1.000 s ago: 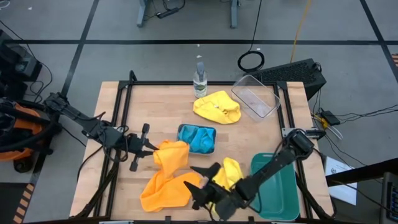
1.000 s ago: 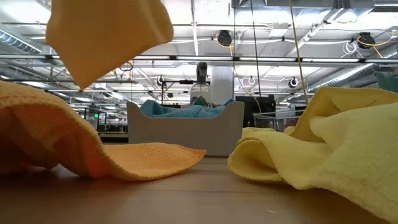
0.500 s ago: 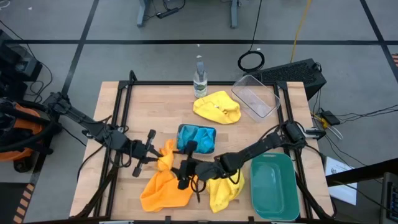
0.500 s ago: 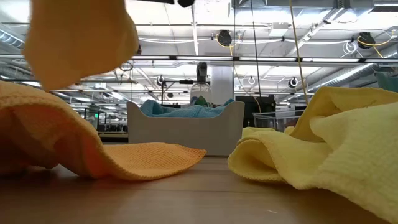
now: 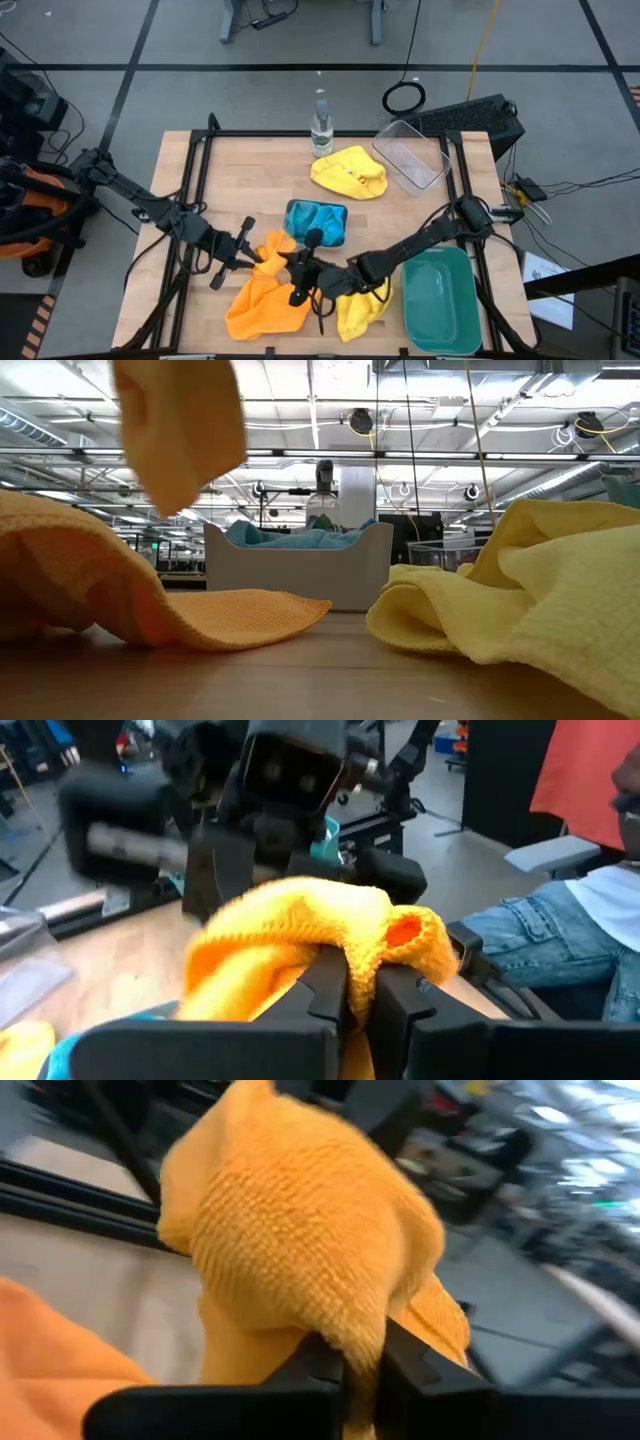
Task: Sort microfiber towel by color & place in baskets
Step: Put the top orange towel in the transparent container
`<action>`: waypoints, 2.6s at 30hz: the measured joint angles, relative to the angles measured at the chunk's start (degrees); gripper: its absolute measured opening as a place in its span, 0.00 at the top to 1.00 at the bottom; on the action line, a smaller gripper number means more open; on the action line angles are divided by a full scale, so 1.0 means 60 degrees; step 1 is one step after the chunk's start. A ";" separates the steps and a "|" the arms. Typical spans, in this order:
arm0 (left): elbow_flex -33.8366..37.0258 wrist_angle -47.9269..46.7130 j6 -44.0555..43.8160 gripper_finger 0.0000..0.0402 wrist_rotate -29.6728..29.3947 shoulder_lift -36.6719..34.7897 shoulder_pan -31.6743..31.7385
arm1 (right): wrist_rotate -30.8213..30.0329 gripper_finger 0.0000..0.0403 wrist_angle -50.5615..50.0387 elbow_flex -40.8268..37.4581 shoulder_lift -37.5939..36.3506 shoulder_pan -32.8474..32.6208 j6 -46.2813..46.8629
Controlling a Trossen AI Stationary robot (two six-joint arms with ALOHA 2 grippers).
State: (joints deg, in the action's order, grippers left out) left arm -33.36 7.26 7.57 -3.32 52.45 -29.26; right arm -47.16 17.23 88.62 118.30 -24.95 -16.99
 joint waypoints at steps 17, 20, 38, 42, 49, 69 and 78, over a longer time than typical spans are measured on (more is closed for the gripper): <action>-0.0007 0.0391 -0.2865 0.69 -0.0006 0.0263 -0.0458 | -0.2682 0.99 -0.0856 0.0000 -0.0383 -0.1447 -0.4228; -0.0007 0.1356 -0.2344 0.64 -0.0184 0.0307 -0.0771 | -0.2645 0.99 -0.1483 0.0000 -0.0383 -0.1545 -0.4575; -0.0231 0.5802 0.0245 0.10 -0.3191 0.3800 -0.0680 | -0.2598 0.99 -0.2536 0.0000 -0.0383 -0.1607 -0.4600; -0.0279 0.4868 -0.0458 0.08 -0.2975 0.3902 -0.0153 | -0.2642 0.99 -0.2663 0.0000 -0.0383 -0.1611 -0.4631; -0.0291 0.4078 -0.0794 0.08 -0.1599 0.3891 0.0412 | -0.2637 0.99 -0.2645 0.0000 -0.0376 -0.1611 -0.4610; -0.0277 0.3877 0.0561 0.93 -0.0880 0.3883 0.0438 | -0.2754 0.68 -0.2390 0.0007 -0.0379 -0.1552 -0.3133; -0.0280 0.3707 0.0870 0.94 -0.1238 0.2937 0.0278 | -0.3377 0.55 -0.2882 0.0015 -0.0383 -0.1825 -0.0005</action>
State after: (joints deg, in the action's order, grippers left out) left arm -35.05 29.50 12.79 -10.74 70.07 -27.58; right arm -67.42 -0.06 88.71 116.01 -35.89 -17.02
